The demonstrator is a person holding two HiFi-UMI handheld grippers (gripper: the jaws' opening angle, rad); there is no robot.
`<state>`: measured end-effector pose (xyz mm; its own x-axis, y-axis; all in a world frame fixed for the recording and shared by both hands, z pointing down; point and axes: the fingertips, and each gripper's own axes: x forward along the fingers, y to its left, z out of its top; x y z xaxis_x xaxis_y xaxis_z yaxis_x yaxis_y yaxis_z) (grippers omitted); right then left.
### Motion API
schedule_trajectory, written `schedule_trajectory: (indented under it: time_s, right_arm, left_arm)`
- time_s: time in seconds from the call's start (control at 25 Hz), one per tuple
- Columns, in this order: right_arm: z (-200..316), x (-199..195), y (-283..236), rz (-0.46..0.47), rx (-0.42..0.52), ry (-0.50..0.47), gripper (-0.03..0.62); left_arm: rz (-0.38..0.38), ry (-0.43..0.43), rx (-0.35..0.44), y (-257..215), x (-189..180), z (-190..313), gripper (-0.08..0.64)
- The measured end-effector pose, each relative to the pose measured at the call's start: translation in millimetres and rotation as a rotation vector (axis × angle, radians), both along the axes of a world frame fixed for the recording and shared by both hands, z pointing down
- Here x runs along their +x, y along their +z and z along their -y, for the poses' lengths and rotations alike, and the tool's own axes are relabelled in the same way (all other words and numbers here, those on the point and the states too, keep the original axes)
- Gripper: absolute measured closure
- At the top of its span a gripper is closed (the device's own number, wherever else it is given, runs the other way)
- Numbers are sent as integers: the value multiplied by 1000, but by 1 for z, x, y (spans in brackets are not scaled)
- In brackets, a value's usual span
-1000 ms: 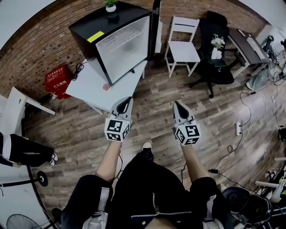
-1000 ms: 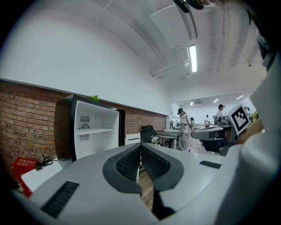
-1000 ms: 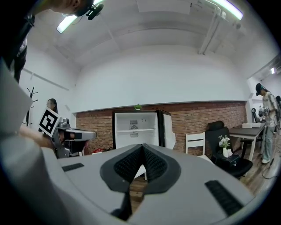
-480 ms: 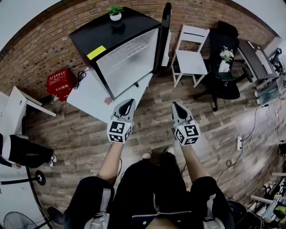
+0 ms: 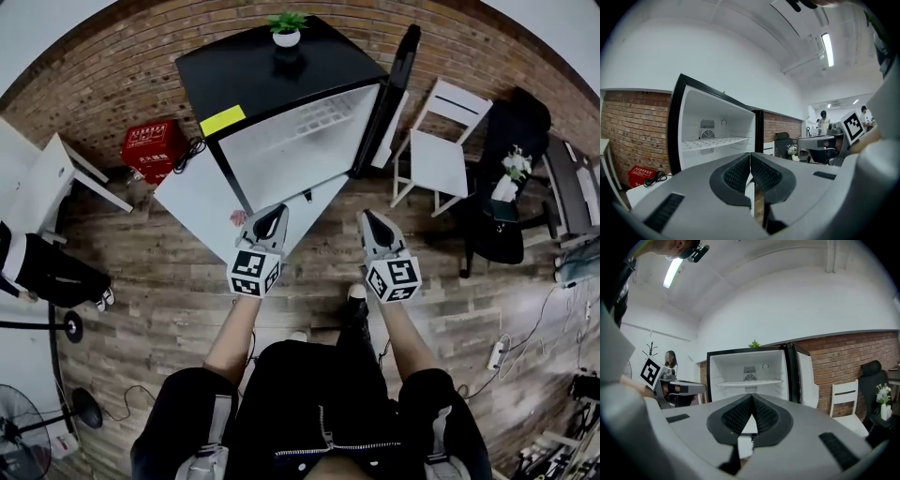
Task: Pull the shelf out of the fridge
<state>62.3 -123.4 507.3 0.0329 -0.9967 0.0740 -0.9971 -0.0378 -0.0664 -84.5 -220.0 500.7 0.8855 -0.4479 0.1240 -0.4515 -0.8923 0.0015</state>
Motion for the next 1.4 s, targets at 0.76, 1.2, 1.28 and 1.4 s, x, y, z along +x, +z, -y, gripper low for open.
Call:
schedule_trajectory:
  time_s: [0.76,1.2,1.28,1.4]
  right_arm:
    - [136,69,-18,32,-2,-475,588]
    - [148,62,-11,19,-14,-578,588]
    - [148,58,-11,21,-13,-580,588]
    - [150,55,-11,14,-15,-584,588]
  left_arm:
    - [7,-480,-38,-13,40,63,538]
    - [-24,-585,-57,-15,31,62,538]
    - [-19,-592,-52,-15,26,60,538]
    - [-33,-614,-54,-16,22,59,538]
